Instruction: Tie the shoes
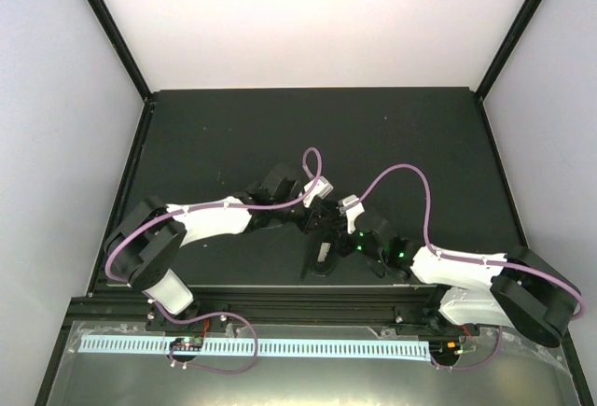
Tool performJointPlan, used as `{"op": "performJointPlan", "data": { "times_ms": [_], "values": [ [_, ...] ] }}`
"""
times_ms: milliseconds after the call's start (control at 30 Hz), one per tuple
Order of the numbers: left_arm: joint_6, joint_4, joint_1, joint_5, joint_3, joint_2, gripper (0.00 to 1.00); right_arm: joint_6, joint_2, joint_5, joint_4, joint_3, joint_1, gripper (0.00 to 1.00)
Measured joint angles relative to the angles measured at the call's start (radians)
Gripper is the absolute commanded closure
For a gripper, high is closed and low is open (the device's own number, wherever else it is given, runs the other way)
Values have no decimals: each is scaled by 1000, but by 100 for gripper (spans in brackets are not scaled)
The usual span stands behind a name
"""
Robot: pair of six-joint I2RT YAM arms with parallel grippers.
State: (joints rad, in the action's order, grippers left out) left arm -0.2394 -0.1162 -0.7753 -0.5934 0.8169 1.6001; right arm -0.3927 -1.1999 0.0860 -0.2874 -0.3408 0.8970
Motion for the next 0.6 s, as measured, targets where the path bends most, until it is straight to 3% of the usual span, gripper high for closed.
{"op": "performJointPlan", "data": {
  "times_ms": [100, 200, 367, 600],
  "values": [
    [2, 3, 2, 7, 2, 0, 59, -10, 5, 10, -1, 8, 0, 98],
    [-2, 18, 2, 40, 1, -6, 45, -19, 16, 19, -2, 21, 0, 98],
    [-35, 42, 25, 148, -78, -86, 41, -34, 33, 37, -19, 24, -1, 98],
    [-184, 155, 151, 447, -122, -128, 42, -36, 38, 44, -21, 27, -1, 98]
  ]
}}
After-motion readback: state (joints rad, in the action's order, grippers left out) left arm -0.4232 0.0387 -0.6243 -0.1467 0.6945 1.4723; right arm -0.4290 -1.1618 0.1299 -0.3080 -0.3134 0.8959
